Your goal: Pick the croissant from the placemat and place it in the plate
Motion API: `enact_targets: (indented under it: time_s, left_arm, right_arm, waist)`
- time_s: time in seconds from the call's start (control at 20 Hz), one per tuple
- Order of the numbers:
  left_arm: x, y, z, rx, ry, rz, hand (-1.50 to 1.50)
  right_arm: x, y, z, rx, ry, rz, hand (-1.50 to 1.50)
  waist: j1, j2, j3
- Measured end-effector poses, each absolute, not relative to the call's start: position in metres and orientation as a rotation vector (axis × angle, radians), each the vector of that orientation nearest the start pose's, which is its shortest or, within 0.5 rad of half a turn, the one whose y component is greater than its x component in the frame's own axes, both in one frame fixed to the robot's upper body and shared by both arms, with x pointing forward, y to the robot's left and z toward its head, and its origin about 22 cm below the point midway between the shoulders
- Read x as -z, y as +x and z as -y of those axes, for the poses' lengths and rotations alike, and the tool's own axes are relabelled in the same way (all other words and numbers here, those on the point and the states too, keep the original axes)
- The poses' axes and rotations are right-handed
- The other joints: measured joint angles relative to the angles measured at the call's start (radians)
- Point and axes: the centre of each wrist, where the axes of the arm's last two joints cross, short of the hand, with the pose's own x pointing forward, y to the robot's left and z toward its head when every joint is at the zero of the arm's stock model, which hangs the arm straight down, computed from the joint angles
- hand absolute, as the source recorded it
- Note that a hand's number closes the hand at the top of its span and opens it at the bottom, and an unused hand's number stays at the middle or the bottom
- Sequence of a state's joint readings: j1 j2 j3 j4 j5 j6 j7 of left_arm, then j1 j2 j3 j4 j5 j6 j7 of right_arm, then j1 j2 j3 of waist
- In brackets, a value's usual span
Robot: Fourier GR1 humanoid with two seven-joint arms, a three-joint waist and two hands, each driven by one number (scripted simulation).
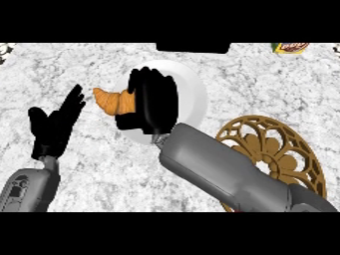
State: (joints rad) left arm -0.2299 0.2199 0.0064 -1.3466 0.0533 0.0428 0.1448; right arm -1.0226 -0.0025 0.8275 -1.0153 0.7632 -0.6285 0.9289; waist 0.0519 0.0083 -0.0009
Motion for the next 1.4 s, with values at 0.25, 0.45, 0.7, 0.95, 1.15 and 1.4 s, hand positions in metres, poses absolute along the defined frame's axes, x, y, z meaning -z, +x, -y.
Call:
enact_targets:
  time_s: [0.25, 0.45, 0.7, 0.95, 1.15, 1.4]
  left_arm:
    - [-0.020, 0.298, -0.271, 0.115, 0.145, 1.417, 0.00]
    - [-0.022, 0.294, -0.272, 0.122, 0.138, 1.421, 0.00]
    - [-0.026, 0.294, -0.273, 0.120, 0.150, 1.420, 0.00]
    - [-0.026, 0.291, -0.283, 0.114, 0.152, 1.420, 0.00]
    - [-0.025, 0.291, -0.280, 0.107, 0.150, 1.422, 0.00]
    - [-0.023, 0.288, -0.281, 0.102, 0.152, 1.410, 0.00]
  right_arm:
    - [-0.088, 0.348, -0.019, -0.772, -0.947, 1.629, 1.50]
    - [-0.072, 0.362, 0.000, -0.755, -0.832, 1.536, -1.50]
    - [-0.061, 0.374, 0.015, -0.810, -0.709, 1.535, -1.50]
    - [-0.061, 0.376, 0.018, -0.761, -0.649, 1.718, -1.50]
    - [-0.080, 0.371, 0.013, -0.652, -0.500, 1.904, -1.50]
    - [-0.105, 0.361, 0.007, -0.481, -0.308, 1.931, -1.50]
  waist:
    - [-0.006, 0.001, 0.000]
    - [-0.003, 0.005, 0.001]
    - [-0.009, 0.004, 0.001]
    - [-0.015, 0.002, 0.002]
    - [-0.015, 0.002, 0.002]
    - [-0.027, -0.005, 0.002]
